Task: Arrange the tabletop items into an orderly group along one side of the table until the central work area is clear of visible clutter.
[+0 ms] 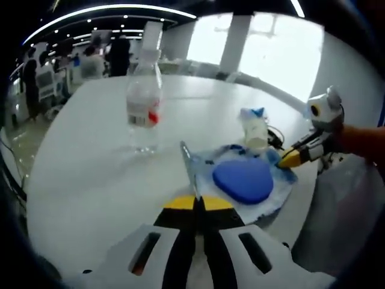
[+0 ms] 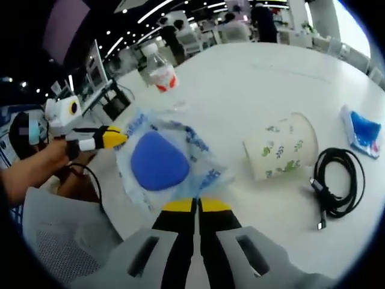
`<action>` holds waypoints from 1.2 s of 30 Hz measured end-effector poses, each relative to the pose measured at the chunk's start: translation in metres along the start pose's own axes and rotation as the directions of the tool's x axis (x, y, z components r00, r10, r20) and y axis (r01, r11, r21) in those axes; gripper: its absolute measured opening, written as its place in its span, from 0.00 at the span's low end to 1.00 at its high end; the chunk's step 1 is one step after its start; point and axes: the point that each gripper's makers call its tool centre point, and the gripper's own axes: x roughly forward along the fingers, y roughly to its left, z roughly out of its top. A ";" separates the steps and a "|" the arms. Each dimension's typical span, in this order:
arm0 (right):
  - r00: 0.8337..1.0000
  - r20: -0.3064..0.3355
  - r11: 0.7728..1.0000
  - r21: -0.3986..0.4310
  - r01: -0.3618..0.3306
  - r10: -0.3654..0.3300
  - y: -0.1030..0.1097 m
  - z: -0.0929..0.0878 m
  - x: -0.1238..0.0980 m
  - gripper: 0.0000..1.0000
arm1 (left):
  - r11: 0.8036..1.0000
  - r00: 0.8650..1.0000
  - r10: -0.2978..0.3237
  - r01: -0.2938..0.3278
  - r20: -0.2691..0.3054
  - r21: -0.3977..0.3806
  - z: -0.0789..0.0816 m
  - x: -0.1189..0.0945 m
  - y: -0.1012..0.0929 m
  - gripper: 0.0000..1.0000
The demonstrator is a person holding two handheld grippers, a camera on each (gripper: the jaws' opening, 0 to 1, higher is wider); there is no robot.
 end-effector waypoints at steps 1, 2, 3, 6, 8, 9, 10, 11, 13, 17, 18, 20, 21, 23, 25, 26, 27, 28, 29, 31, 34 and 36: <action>1.000 0.000 1.000 -0.004 0.000 0.000 0.000 0.000 -0.001 0.02 | 1.000 1.000 0.001 -0.001 0.001 0.005 0.001 0.000 -0.001 0.00; 1.000 0.001 1.000 -0.003 0.000 0.000 0.000 0.000 -0.001 0.02 | 1.000 1.000 0.004 -0.004 0.002 0.007 0.002 -0.001 -0.002 0.00; 1.000 0.002 1.000 -0.004 -0.001 0.001 0.000 0.000 -0.002 0.02 | 1.000 1.000 0.005 -0.005 0.003 0.010 0.003 -0.001 -0.002 0.00; 1.000 0.011 1.000 -0.007 -0.005 0.005 0.002 0.002 -0.007 0.02 | 1.000 1.000 0.007 -0.007 0.006 0.017 0.006 -0.003 -0.003 0.00; 1.000 0.020 1.000 -0.010 -0.008 0.008 0.003 0.004 -0.009 0.02 | 1.000 1.000 0.009 -0.009 0.009 0.019 0.008 -0.005 -0.003 0.00; 1.000 0.023 1.000 -0.010 -0.009 0.010 0.003 0.005 -0.010 0.02 | 1.000 1.000 0.010 -0.010 0.010 0.023 0.009 -0.006 -0.004 0.00; 1.000 0.028 1.000 -0.013 -0.011 0.011 0.003 0.007 -0.012 0.02 | 1.000 1.000 0.011 -0.011 0.012 0.026 0.011 -0.007 -0.005 0.00; 0.999 0.032 1.000 -0.014 -0.011 0.011 0.003 0.008 -0.013 0.02 | 1.000 1.000 0.011 -0.011 0.013 0.028 0.012 -0.007 -0.006 0.00; 0.999 0.042 1.000 -0.015 -0.012 0.013 0.003 0.011 -0.016 0.02 | 0.999 1.000 0.013 -0.014 0.017 0.034 0.015 -0.008 -0.007 0.00; 0.998 0.067 1.000 -0.015 -0.013 0.014 0.000 0.019 -0.022 0.02 | 0.999 1.000 0.018 -0.020 0.025 0.044 0.023 -0.008 -0.009 0.00; 0.997 0.077 1.000 -0.009 -0.012 0.012 -0.002 0.022 -0.026 0.02 | 0.999 0.999 0.016 -0.018 0.030 0.047 0.027 -0.008 -0.010 0.00; 0.995 0.096 1.000 -0.004 -0.008 0.008 -0.007 0.029 -0.031 0.02 | 0.998 0.999 0.014 -0.016 0.037 0.053 0.032 -0.008 -0.013 0.00; 0.995 0.103 1.000 -0.003 -0.006 0.006 -0.008 0.031 -0.034 0.02 | 0.998 0.999 0.011 -0.014 0.041 0.059 0.037 -0.007 -0.015 0.00; 0.993 0.117 1.000 -0.003 0.000 0.000 -0.013 0.037 -0.039 0.02 | 0.998 0.999 0.008 -0.011 0.050 0.069 0.045 -0.004 -0.016 0.00; 0.992 0.127 1.000 -0.006 0.007 -0.006 -0.016 0.042 -0.043 0.02 | 0.997 0.999 0.006 -0.010 0.054 0.075 0.052 0.000 -0.017 0.00; 0.991 0.133 1.000 -0.008 0.013 -0.012 -0.020 0.045 -0.046 0.02 | 0.997 0.998 0.006 -0.010 0.056 0.077 0.056 0.001 -0.018 0.00; 0.990 0.138 1.000 -0.008 0.018 -0.016 -0.022 0.047 -0.048 0.02 | 0.997 0.998 0.005 -0.010 0.059 0.081 0.059 0.003 -0.018 0.00; 0.990 0.142 1.000 -0.008 0.021 -0.020 -0.024 0.049 -0.050 0.02 | 0.996 0.998 0.004 -0.009 0.064 0.088 0.065 0.006 -0.020 0.00; 0.988 0.151 1.000 -0.005 0.027 -0.026 -0.028 0.053 -0.052 0.02 | 0.996 0.998 0.003 -0.009 0.067 0.093 0.069 0.007 -0.021 0.00; 0.986 0.160 0.999 -0.001 0.034 -0.033 -0.033 0.057 -0.056 0.02 | 0.995 0.997 -0.001 -0.007 0.076 0.103 0.078 0.012 -0.024 0.00; 0.982 0.182 0.999 0.010 0.045 -0.046 -0.043 0.064 -0.063 0.02 | 0.993 0.997 -0.001 -0.009 0.083 0.120 0.090 0.020 -0.027 0.00; 0.978 0.198 0.998 0.016 0.057 -0.059 -0.050 0.069 -0.068 0.02 | 0.992 0.996 -0.006 -0.006 0.091 0.126 0.098 0.025 -0.030 0.00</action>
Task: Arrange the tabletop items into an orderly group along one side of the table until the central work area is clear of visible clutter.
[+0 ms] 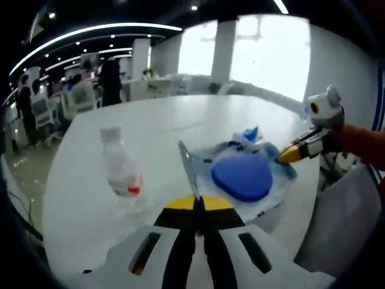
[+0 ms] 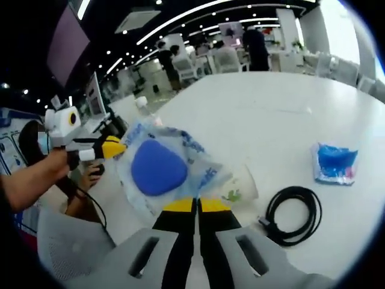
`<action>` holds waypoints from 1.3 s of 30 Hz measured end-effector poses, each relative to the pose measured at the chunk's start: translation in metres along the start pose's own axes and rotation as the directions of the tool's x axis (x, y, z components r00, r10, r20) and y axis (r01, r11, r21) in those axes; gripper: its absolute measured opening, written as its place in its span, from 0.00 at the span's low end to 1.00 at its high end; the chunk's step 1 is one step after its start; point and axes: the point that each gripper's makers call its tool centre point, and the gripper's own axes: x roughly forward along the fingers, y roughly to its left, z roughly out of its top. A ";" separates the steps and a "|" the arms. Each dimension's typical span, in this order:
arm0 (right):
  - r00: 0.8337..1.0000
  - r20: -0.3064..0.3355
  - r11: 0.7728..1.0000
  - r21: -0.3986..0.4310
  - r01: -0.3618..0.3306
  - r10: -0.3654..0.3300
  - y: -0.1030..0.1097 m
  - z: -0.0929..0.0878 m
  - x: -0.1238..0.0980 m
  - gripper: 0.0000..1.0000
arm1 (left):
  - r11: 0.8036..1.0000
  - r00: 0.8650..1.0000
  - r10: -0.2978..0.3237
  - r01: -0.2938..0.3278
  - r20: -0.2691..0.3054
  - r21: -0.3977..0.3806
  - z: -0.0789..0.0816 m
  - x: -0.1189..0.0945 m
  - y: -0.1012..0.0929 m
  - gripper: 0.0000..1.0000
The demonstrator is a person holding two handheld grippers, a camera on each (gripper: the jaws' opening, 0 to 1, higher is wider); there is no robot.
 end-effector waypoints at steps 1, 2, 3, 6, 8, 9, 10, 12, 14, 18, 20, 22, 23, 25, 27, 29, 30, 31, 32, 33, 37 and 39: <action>1.000 0.006 1.000 0.003 0.004 -0.004 -0.003 0.002 -0.001 0.02 | 1.000 1.000 -0.002 0.002 0.004 0.003 0.004 0.004 -0.001 0.00; 1.000 0.015 1.000 0.010 0.010 -0.010 -0.007 0.005 -0.003 0.02 | 1.000 1.000 -0.003 0.003 0.007 0.003 0.006 0.006 -0.002 0.00; 1.000 0.021 1.000 0.012 0.014 -0.014 -0.010 0.008 -0.005 0.02 | 1.000 1.000 -0.003 0.003 0.010 0.003 0.009 0.009 -0.003 0.00; 0.999 0.040 0.999 0.017 0.034 -0.034 -0.021 0.016 -0.010 0.02 | 1.000 1.000 -0.008 0.008 0.019 0.000 0.015 0.019 -0.007 0.00; 0.998 0.048 0.999 0.020 0.044 -0.045 -0.027 0.020 -0.012 0.02 | 1.000 1.000 -0.010 0.010 0.021 -0.002 0.018 0.024 -0.009 0.00; 0.997 0.051 0.999 0.020 0.048 -0.049 -0.030 0.022 -0.013 0.02 | 1.000 1.000 -0.011 0.011 0.024 -0.002 0.021 0.027 -0.010 0.00; 0.997 0.053 0.998 0.018 0.055 -0.056 -0.033 0.024 -0.014 0.02 | 1.000 1.000 -0.012 0.012 0.026 -0.003 0.023 0.029 -0.011 0.00; 0.996 0.058 0.998 0.014 0.063 -0.064 -0.038 0.027 -0.015 0.02 | 1.000 0.999 -0.013 0.013 0.033 -0.008 0.028 0.033 -0.013 0.00; 0.995 0.064 0.997 0.013 0.072 -0.072 -0.044 0.032 -0.016 0.01 | 1.000 0.999 -0.009 0.010 0.039 -0.015 0.033 0.038 -0.013 0.00; 0.992 0.083 0.995 0.007 0.098 -0.099 -0.059 0.047 -0.018 0.01 | 1.000 0.999 -0.006 0.007 0.052 -0.022 0.044 0.049 -0.015 0.00; 0.988 0.090 0.991 -0.025 0.128 -0.125 -0.068 0.056 -0.019 0.01 | 1.000 0.998 -0.006 0.008 0.058 -0.025 0.049 0.055 -0.017 0.00; 0.985 0.093 0.988 -0.048 0.148 -0.143 -0.076 0.063 -0.020 0.01 | 1.000 0.998 -0.005 0.007 0.063 -0.027 0.054 0.061 -0.020 0.00; 0.985 0.093 0.987 -0.050 0.152 -0.147 -0.078 0.065 -0.019 0.01 | 1.000 0.998 -0.003 0.005 0.066 -0.029 0.057 0.065 -0.020 0.00; 0.983 0.092 0.984 -0.064 0.164 -0.158 -0.086 0.069 -0.018 0.01 | 0.999 0.997 -0.001 0.004 0.071 -0.038 0.061 0.072 -0.021 0.00; 0.982 0.091 0.983 -0.070 0.172 -0.166 -0.093 0.071 -0.017 0.01 | 0.999 0.997 0.001 0.002 0.072 -0.040 0.064 0.078 -0.021 0.00; 0.980 0.087 0.980 -0.074 0.183 -0.177 -0.101 0.074 -0.014 0.01 | 0.999 0.997 0.003 0.001 0.073 -0.049 0.066 0.084 -0.021 0.00; 0.980 0.085 0.979 -0.076 0.188 -0.181 -0.105 0.075 -0.013 0.01 | 0.998 0.997 0.005 -0.001 0.074 -0.055 0.067 0.088 -0.021 0.00; 0.979 0.084 0.978 -0.081 0.194 -0.187 -0.110 0.076 -0.010 0.01 | 0.998 0.997 0.007 -0.002 0.073 -0.057 0.068 0.093 -0.020 0.00; 0.978 0.081 0.977 -0.084 0.197 -0.190 -0.112 0.076 -0.009 0.01 | 0.998 0.997 0.008 -0.004 0.071 -0.059 0.068 0.096 -0.020 0.00; 0.978 0.076 0.976 -0.086 0.200 -0.194 -0.116 0.077 -0.006 0.01 | 0.998 0.998 0.012 -0.008 0.066 -0.062 0.067 0.101 -0.019 0.00; 0.977 0.058 0.974 -0.090 0.209 -0.205 -0.132 0.077 0.004 0.01 | 0.997 0.999 0.021 -0.017 0.048 -0.076 0.063 0.119 -0.016 0.00; 0.977 0.048 0.973 -0.092 0.213 -0.209 -0.139 0.076 0.010 0.01 | 0.997 0.999 0.024 -0.021 0.035 -0.080 0.059 0.128 -0.015 0.00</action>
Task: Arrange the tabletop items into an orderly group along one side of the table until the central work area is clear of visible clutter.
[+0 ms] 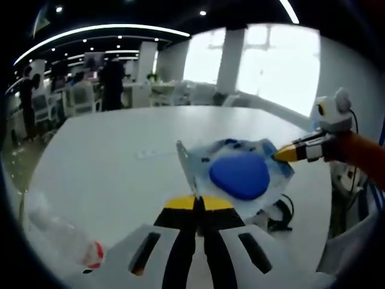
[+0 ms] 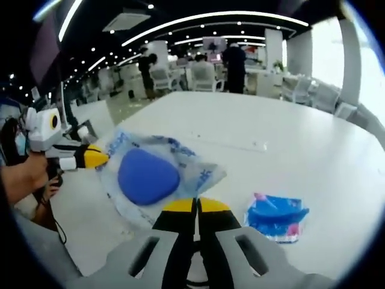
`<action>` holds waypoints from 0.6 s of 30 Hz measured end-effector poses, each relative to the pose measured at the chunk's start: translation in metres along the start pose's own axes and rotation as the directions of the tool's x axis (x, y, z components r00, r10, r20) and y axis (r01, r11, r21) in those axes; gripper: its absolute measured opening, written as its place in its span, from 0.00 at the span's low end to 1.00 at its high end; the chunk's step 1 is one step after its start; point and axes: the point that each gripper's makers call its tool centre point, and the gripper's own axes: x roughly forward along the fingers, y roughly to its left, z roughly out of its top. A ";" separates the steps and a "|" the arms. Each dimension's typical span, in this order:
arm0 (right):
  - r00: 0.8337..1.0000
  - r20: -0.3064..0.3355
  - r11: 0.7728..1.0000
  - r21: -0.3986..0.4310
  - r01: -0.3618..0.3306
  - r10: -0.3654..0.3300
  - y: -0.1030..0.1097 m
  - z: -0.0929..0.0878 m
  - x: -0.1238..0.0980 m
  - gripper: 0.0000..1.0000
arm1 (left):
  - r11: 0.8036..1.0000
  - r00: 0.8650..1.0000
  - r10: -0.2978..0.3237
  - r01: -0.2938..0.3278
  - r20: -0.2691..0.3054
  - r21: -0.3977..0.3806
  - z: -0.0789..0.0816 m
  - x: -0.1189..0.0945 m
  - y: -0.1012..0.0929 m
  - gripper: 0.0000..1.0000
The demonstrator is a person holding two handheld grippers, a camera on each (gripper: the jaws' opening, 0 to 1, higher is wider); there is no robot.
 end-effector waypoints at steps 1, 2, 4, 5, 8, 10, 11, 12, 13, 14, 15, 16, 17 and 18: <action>1.000 -0.009 1.000 0.003 0.001 -0.001 -0.004 -0.001 0.005 0.01 | 1.000 1.000 0.002 -0.002 -0.005 -0.002 -0.002 0.004 0.001 0.00; 1.000 -0.011 1.000 0.003 0.001 -0.001 -0.005 -0.002 0.007 0.01 | 1.000 1.000 0.003 -0.003 -0.008 -0.004 -0.003 0.005 0.001 0.00; 1.000 -0.023 1.000 0.002 0.001 -0.001 -0.011 -0.005 0.016 0.01 | 1.000 1.000 0.009 -0.009 -0.024 -0.009 -0.008 0.013 0.004 0.00; 1.000 -0.029 1.000 0.004 0.002 -0.002 -0.012 -0.006 0.019 0.01 | 1.000 0.999 0.012 -0.012 -0.032 -0.015 -0.011 0.018 0.006 0.00; 0.999 -0.045 1.000 0.001 0.002 -0.002 -0.019 -0.010 0.032 0.01 | 1.000 0.998 0.020 -0.021 -0.051 -0.019 -0.017 0.030 0.010 0.00; 0.999 -0.051 1.000 -0.003 0.001 -0.002 -0.022 -0.012 0.038 0.01 | 0.999 0.998 0.027 -0.028 -0.061 -0.022 -0.021 0.037 0.013 0.00; 0.998 -0.057 1.000 -0.001 0.001 -0.001 -0.023 -0.015 0.042 0.01 | 0.999 0.997 0.031 -0.033 -0.068 -0.025 -0.023 0.040 0.015 0.00; 0.998 -0.064 1.000 0.001 0.001 -0.001 -0.024 -0.017 0.046 0.01 | 0.999 0.997 0.034 -0.037 -0.074 -0.032 -0.027 0.044 0.016 0.00; 0.997 -0.071 1.000 0.002 0.000 0.000 -0.025 -0.020 0.049 0.01 | 0.999 0.996 0.036 -0.039 -0.080 -0.034 -0.030 0.047 0.016 0.00; 0.997 -0.076 1.000 0.003 -0.001 0.001 -0.026 -0.021 0.050 0.01 | 0.999 0.995 0.037 -0.040 -0.090 -0.033 -0.034 0.049 0.017 0.00; 0.996 -0.088 1.000 0.007 -0.002 0.003 -0.028 -0.026 0.054 0.01 | 0.999 0.995 0.036 -0.040 -0.098 -0.034 -0.037 0.050 0.016 0.00; 0.996 -0.089 1.000 0.007 -0.002 0.003 -0.028 -0.027 0.055 0.01 | 0.999 0.994 0.035 -0.038 -0.104 -0.036 -0.042 0.053 0.016 0.00; 0.995 -0.095 1.000 0.008 -0.004 0.005 -0.029 -0.030 0.058 0.01 | 0.999 0.993 0.034 -0.038 -0.110 -0.035 -0.045 0.054 0.016 0.00; 0.995 -0.098 1.000 0.009 -0.007 0.007 -0.029 -0.032 0.059 0.01 | 0.999 0.993 0.034 -0.039 -0.115 -0.036 -0.049 0.055 0.017 0.00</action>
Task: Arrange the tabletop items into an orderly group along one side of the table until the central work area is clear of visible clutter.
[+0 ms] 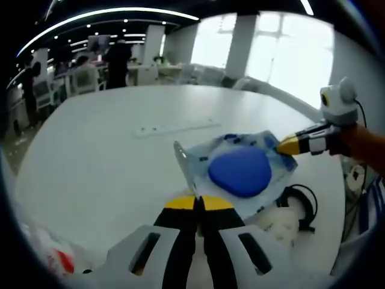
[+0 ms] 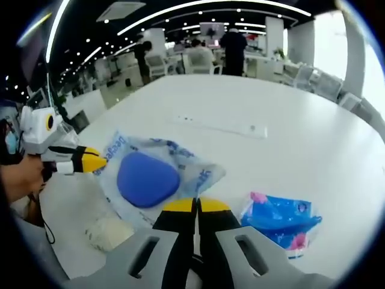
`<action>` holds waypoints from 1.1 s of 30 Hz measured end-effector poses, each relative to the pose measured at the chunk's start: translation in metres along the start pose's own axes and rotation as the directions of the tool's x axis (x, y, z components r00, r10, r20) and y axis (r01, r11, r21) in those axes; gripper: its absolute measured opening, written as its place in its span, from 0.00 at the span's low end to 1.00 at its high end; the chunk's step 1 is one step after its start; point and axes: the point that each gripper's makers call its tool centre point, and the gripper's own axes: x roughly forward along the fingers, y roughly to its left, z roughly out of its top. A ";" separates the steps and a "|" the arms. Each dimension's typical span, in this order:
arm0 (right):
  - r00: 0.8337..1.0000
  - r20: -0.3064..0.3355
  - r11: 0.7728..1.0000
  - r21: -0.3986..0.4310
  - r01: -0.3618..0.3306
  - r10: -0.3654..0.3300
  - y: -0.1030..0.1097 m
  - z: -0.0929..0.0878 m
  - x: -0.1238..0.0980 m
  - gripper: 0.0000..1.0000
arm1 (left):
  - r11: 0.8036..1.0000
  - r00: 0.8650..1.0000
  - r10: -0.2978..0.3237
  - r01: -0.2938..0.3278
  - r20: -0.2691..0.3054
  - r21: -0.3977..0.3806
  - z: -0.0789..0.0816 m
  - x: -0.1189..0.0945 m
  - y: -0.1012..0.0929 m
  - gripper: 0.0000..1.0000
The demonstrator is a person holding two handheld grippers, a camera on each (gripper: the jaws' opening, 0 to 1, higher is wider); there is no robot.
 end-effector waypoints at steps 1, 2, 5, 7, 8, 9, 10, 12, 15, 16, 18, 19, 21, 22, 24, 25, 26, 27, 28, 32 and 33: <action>1.000 -0.004 1.000 0.001 -0.004 0.004 0.000 -0.002 0.002 0.01 | 1.000 1.000 0.001 -0.001 -0.003 -0.001 -0.002 0.001 0.001 0.00; 1.000 -0.009 1.000 0.000 -0.006 0.006 0.001 -0.003 0.004 0.01 | 1.000 1.000 0.002 -0.002 -0.009 -0.004 -0.006 0.002 0.002 0.00; 0.999 -0.030 1.000 -0.005 -0.012 0.012 0.002 -0.011 0.009 0.01 | 1.000 1.000 0.003 -0.004 -0.019 -0.009 -0.011 0.004 0.003 0.00; 0.999 -0.045 1.000 0.001 -0.015 0.015 0.002 -0.018 0.013 0.01 | 1.000 1.000 0.002 -0.002 -0.027 -0.009 -0.015 0.004 0.003 0.00; 0.999 -0.050 1.000 0.003 -0.017 0.017 0.003 -0.021 0.014 0.01 | 1.000 1.000 0.002 -0.003 -0.030 -0.008 -0.016 0.003 0.003 0.00; 0.999 -0.051 1.000 0.003 -0.017 0.018 0.003 -0.022 0.014 0.01 | 1.000 1.000 0.002 -0.002 -0.031 -0.007 -0.018 0.003 0.003 0.00; 0.998 -0.054 1.000 0.007 -0.020 0.020 0.002 -0.025 0.016 0.01 | 1.000 0.999 0.001 -0.002 -0.034 -0.007 -0.019 0.004 0.003 0.00; 0.999 -0.047 0.999 0.020 -0.025 0.026 0.003 -0.025 0.016 0.01 | 1.000 0.999 0.003 -0.003 -0.038 -0.003 -0.021 0.005 0.003 0.00; 0.999 -0.047 1.000 0.011 -0.025 0.025 0.000 -0.029 0.021 0.01 | 1.000 0.999 0.004 -0.005 -0.042 -0.004 -0.024 0.006 0.001 0.00; 0.998 -0.053 1.000 0.012 -0.024 0.024 0.000 -0.031 0.022 0.01 | 1.000 0.999 0.002 -0.003 -0.044 -0.008 -0.025 0.007 0.000 0.00; 0.998 -0.063 1.000 0.015 -0.024 0.025 -0.001 -0.036 0.023 0.01 | 1.000 0.999 0.000 0.000 -0.051 -0.004 -0.028 0.009 -0.002 0.00; 0.997 -0.067 0.999 0.023 -0.027 0.028 -0.001 -0.039 0.024 0.01 | 1.000 0.999 0.000 0.000 -0.052 -0.004 -0.029 0.009 -0.002 0.00; 0.997 -0.068 0.999 0.034 -0.032 0.034 0.000 -0.042 0.025 0.01 | 1.000 0.998 -0.001 0.001 -0.059 0.001 -0.032 0.009 -0.002 0.00; 0.997 -0.066 0.999 0.036 -0.034 0.036 0.000 -0.044 0.026 0.02 | 1.000 0.998 0.000 0.000 -0.059 0.001 -0.033 0.009 -0.002 0.00; 0.998 -0.044 0.998 0.049 -0.037 0.039 -0.001 -0.041 0.027 0.02 | 1.000 0.998 0.001 -0.002 -0.061 -0.004 -0.035 0.009 -0.001 0.00; 0.998 -0.044 0.998 0.053 -0.037 0.039 -0.001 -0.042 0.027 0.02 | 1.000 0.998 0.001 -0.001 -0.064 -0.006 -0.036 0.010 -0.001 0.00; 0.998 -0.043 0.998 0.059 -0.035 0.038 -0.002 -0.042 0.027 0.02 | 1.000 0.998 0.001 -0.002 -0.066 -0.008 -0.036 0.011 -0.001 0.00; 0.998 -0.042 0.998 0.062 -0.033 0.035 -0.003 -0.041 0.029 0.02 | 1.000 0.998 0.001 -0.001 -0.066 -0.009 -0.037 0.011 -0.001 0.00; 0.998 -0.044 0.997 0.063 -0.032 0.035 -0.003 -0.041 0.029 0.02 | 1.000 0.998 0.001 -0.002 -0.068 -0.009 -0.038 0.012 -0.001 0.00; 0.998 -0.053 0.997 0.067 -0.028 0.032 -0.003 -0.044 0.031 0.02 | 1.000 0.997 0.005 -0.005 -0.073 -0.012 -0.040 0.013 -0.001 0.00; 0.998 -0.053 0.997 0.066 -0.029 0.032 -0.004 -0.044 0.031 0.02 | 1.000 0.997 0.005 -0.006 -0.073 -0.012 -0.041 0.014 -0.001 0.00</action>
